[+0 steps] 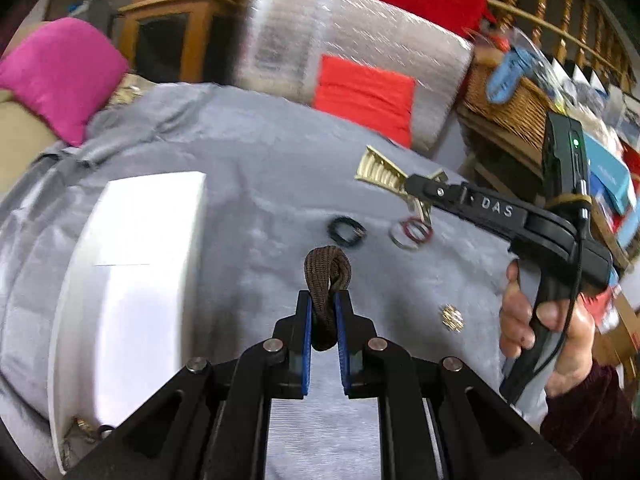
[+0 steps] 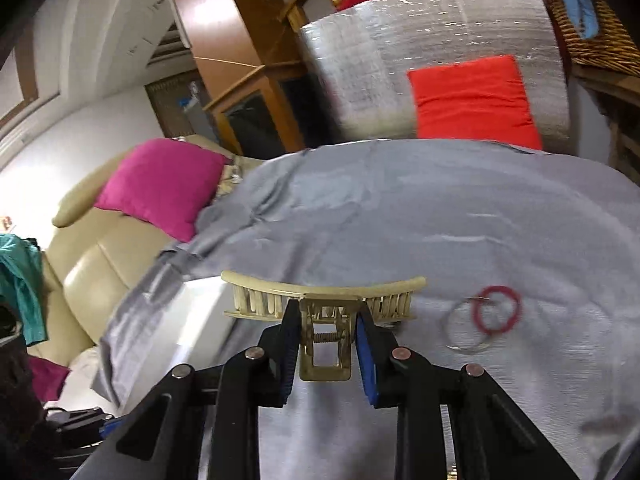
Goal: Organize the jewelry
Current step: 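Carry the claw clip in the right tool and brown hair tie in the left tool over the white box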
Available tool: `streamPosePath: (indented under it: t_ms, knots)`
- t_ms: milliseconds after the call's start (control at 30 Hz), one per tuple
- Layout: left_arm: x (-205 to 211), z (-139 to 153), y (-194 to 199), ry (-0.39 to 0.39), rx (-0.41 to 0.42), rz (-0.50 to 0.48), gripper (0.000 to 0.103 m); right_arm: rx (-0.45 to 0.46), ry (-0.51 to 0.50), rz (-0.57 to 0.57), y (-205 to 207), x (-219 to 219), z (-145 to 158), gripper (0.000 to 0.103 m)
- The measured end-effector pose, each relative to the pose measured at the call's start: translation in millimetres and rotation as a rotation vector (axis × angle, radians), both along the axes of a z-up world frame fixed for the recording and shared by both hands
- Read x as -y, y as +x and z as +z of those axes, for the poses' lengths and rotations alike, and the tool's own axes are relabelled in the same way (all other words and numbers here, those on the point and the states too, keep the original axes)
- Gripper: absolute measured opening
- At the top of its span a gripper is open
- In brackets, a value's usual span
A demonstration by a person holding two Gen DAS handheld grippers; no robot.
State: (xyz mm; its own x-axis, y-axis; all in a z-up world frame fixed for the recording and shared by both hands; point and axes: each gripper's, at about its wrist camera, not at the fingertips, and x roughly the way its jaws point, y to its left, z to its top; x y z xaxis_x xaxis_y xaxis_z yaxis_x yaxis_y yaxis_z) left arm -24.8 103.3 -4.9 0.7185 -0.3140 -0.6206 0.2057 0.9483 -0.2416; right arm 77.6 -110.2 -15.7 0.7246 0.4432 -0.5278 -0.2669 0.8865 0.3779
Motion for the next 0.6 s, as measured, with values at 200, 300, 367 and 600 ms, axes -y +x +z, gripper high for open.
streamPosePath:
  t_ms: [200,300,367,600]
  knots:
    - [-34.2,18.4,-16.3,0.017,0.122,0.168,0.012,-0.006,0.013,0.108,13.6,-55.6,14.5,0.028]
    - [-51.2,19.5,-16.6,0.003,0.121,0.215,0.012,0.036,-0.048,0.183,21.7,-94.7,29.3,0.028]
    - [-61.3,14.6,-11.6,-0.013,0.080,0.233,0.012,0.054,-0.095,0.229,27.6,-121.2,36.9,0.028]
    - [-89.1,0.2,1.3,-0.036,-0.012,0.301,0.012,0.065,-0.181,0.368,57.3,-202.1,37.0,0.028]
